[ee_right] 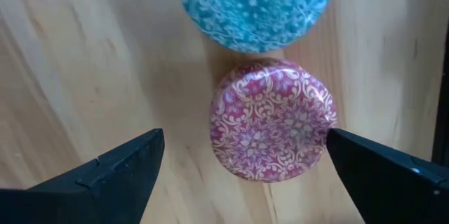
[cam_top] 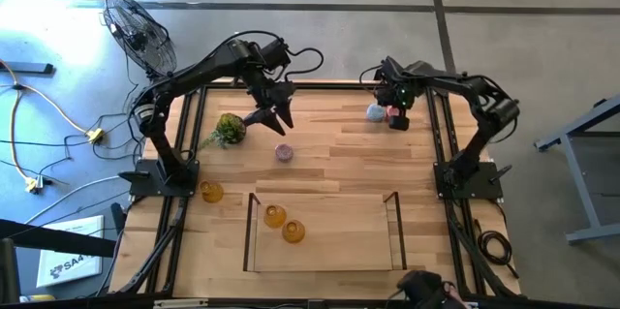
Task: Pick & Place candle stick holders
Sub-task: Put the pink scented candle on the shelf
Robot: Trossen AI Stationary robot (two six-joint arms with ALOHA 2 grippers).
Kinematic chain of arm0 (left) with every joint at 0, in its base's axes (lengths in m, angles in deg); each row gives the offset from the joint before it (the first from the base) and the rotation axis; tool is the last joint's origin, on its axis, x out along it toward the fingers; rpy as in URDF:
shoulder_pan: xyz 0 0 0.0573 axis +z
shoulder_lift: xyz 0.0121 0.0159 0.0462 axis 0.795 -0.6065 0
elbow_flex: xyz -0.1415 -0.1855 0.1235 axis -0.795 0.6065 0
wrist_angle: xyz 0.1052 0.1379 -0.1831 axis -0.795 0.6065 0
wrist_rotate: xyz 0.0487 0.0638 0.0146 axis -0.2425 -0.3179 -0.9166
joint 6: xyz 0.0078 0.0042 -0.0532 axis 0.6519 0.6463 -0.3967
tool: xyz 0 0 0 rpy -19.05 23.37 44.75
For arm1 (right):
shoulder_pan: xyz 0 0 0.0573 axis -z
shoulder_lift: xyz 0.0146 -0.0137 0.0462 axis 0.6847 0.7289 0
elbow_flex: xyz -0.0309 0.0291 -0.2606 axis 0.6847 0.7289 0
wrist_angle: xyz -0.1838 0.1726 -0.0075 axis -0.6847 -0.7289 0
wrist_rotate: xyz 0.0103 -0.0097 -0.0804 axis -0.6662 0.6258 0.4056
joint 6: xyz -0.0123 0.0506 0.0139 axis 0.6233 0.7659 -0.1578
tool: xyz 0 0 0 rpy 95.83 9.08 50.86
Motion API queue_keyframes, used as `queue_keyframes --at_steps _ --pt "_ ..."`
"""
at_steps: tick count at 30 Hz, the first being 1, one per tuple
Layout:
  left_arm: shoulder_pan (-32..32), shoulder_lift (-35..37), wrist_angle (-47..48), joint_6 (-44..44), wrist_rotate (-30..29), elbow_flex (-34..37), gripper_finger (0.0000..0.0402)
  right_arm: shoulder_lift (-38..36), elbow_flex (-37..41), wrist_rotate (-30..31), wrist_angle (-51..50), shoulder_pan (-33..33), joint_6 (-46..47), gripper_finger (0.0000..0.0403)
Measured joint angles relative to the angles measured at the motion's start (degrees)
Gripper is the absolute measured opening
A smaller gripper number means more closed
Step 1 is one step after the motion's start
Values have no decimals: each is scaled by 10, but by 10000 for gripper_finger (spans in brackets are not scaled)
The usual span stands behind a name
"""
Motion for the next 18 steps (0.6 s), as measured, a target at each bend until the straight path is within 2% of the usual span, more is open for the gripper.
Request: queue_keyframes --at_steps 18 --pt "0 0 -1 4 -3 0 172 81 -1 -14 20 11 11 380"
